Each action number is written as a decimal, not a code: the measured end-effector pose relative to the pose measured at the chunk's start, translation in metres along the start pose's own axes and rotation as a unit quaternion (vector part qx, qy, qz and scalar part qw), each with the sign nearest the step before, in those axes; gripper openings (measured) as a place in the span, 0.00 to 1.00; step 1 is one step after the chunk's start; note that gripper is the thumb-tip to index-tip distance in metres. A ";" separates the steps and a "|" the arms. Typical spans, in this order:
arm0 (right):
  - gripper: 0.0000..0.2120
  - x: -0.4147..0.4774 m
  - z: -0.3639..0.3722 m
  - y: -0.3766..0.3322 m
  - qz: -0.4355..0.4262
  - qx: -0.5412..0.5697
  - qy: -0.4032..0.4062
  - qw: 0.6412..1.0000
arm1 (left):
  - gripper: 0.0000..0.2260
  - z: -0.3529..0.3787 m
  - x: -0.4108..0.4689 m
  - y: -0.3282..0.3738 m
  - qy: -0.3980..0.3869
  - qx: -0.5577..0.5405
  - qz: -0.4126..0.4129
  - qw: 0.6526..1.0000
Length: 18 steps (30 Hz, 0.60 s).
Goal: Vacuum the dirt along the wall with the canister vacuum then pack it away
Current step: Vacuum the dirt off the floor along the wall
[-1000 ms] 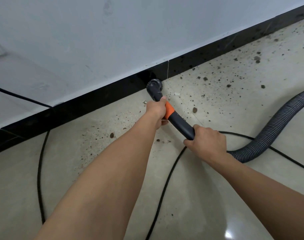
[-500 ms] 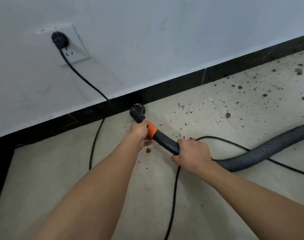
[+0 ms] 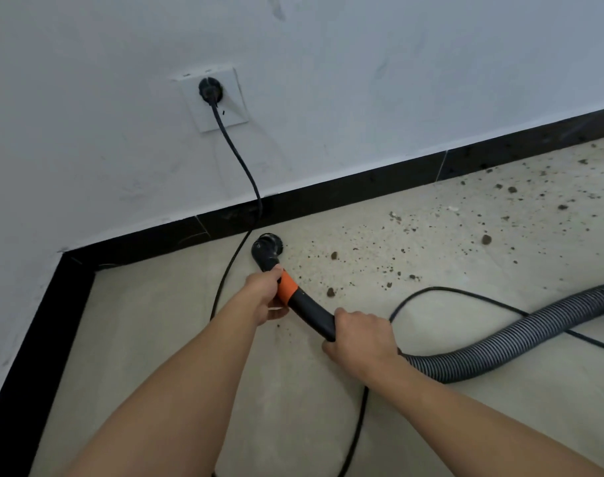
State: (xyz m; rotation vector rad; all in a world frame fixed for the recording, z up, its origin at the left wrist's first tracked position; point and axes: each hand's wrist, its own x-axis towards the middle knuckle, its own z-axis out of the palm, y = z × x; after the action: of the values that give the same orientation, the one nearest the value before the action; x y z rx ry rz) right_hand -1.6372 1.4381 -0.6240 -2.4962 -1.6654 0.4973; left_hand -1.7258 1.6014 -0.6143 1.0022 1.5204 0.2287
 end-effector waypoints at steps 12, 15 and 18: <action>0.16 -0.015 -0.017 0.087 0.128 0.002 0.035 0.991 | 0.16 0.120 -0.008 0.028 -0.093 0.056 0.034 0.994; 0.17 -0.019 -0.021 0.106 0.155 0.010 0.044 0.987 | 0.16 0.146 -0.012 0.034 -0.115 0.070 0.045 0.990; 0.16 -0.023 -0.024 0.124 0.182 0.008 0.051 0.982 | 0.17 0.171 -0.015 0.041 -0.137 0.088 0.055 0.985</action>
State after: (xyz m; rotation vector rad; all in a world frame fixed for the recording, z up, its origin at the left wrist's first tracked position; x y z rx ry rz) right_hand -1.5286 1.3707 -0.6292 -2.7721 -1.1664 0.4009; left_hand -1.5579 1.5483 -0.6180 1.2079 1.2508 0.0308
